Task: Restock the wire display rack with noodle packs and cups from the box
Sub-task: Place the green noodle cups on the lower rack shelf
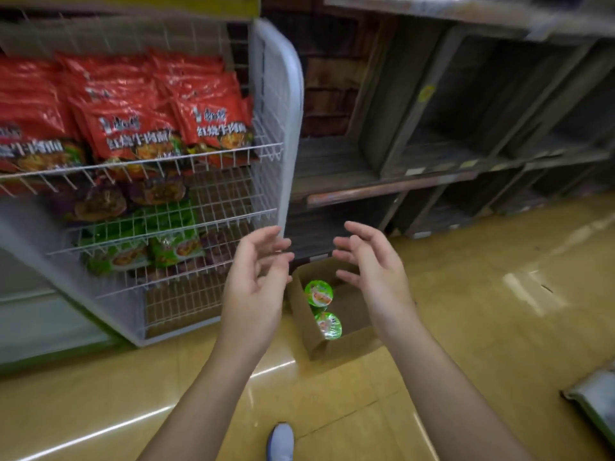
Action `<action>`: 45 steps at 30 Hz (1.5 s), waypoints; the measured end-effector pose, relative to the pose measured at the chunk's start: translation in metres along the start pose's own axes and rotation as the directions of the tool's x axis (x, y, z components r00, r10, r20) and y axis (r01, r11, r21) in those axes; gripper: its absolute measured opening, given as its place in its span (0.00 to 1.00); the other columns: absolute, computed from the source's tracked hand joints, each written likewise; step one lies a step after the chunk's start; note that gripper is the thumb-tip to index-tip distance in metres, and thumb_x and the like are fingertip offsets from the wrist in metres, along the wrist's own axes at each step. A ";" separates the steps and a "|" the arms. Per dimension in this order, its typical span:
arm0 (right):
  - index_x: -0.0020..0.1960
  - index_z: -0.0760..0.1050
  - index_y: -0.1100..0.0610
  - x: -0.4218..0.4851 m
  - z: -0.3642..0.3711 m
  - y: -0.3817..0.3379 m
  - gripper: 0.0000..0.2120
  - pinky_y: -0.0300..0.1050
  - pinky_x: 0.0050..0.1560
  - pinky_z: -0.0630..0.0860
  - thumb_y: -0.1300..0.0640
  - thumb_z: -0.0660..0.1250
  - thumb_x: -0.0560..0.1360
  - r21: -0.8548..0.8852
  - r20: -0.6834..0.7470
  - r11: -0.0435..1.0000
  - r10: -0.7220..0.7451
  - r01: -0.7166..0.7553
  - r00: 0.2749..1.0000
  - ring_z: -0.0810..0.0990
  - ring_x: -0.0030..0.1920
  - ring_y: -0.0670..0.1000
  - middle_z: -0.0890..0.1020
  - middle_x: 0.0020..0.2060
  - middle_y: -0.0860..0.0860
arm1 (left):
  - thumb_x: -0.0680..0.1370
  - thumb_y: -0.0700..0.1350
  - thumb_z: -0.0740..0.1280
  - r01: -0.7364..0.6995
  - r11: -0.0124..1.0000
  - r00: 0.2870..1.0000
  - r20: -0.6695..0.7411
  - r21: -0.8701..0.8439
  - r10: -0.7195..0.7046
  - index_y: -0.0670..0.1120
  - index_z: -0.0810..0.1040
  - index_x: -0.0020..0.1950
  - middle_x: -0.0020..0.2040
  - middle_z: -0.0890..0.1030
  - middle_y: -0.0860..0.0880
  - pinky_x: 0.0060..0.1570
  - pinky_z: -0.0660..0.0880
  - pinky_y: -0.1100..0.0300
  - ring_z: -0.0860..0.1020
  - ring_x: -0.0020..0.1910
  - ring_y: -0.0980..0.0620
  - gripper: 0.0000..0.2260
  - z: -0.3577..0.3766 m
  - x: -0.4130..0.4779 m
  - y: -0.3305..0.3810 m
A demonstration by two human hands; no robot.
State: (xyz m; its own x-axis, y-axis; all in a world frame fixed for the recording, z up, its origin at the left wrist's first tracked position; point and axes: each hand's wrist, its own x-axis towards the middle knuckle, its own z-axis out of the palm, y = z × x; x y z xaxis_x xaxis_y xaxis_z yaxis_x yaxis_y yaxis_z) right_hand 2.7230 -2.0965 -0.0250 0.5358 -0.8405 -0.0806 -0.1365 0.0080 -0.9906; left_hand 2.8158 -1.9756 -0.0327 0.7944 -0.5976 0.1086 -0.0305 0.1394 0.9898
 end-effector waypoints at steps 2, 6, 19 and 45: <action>0.59 0.75 0.44 -0.012 -0.013 -0.009 0.10 0.48 0.55 0.80 0.55 0.60 0.82 0.011 -0.025 1.000 -0.024 0.024 0.999 0.82 0.51 0.42 0.83 0.50 0.45 | 0.80 0.36 0.62 -0.007 1.000 1.000 0.029 0.006 0.007 0.55 0.73 0.59 0.55 0.80 0.51 0.50 0.80 0.58 0.80 0.52 0.59 0.15 0.014 -0.010 0.009; 0.58 0.75 0.44 -0.019 -0.041 -0.021 0.10 0.48 0.56 0.80 0.55 0.59 0.82 0.036 -0.043 0.998 -0.054 0.056 0.998 0.82 0.53 0.44 0.83 0.50 0.45 | 0.80 0.35 0.62 -0.012 1.000 0.998 0.062 0.016 0.011 0.54 0.73 0.59 0.54 0.79 0.51 0.48 0.79 0.59 0.80 0.52 0.59 0.15 0.046 -0.025 0.022; 0.61 0.74 0.45 0.105 -0.173 0.033 0.10 0.51 0.58 0.79 0.54 0.59 0.82 0.050 0.048 0.999 0.003 -0.006 0.999 0.81 0.55 0.46 0.82 0.53 0.47 | 0.80 0.37 0.63 0.083 0.988 0.995 -0.066 0.132 -0.074 0.59 0.73 0.57 0.54 0.79 0.53 0.55 0.79 0.50 0.79 0.53 0.58 0.16 0.207 0.024 -0.030; 0.57 0.75 0.48 0.401 -0.087 0.589 0.11 0.44 0.54 0.78 0.60 0.57 0.82 -0.111 0.173 0.982 0.169 -0.151 0.970 0.82 0.49 0.46 0.83 0.48 0.50 | 0.79 0.37 0.62 0.475 0.838 0.880 -0.112 0.270 -0.462 0.49 0.73 0.60 0.50 0.77 0.52 0.48 0.73 0.64 0.77 0.48 0.55 0.12 0.238 0.233 -0.603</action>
State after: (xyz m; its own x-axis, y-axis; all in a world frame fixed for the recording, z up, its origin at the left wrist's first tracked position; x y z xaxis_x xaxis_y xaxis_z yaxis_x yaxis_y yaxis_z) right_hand 2.7846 -2.4762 -0.6310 0.6414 -0.7202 -0.2643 -0.3073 0.0745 -0.9487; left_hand 2.8751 -2.3871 -0.5816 0.7806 -0.5020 -0.3725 0.1880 -0.3799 0.9057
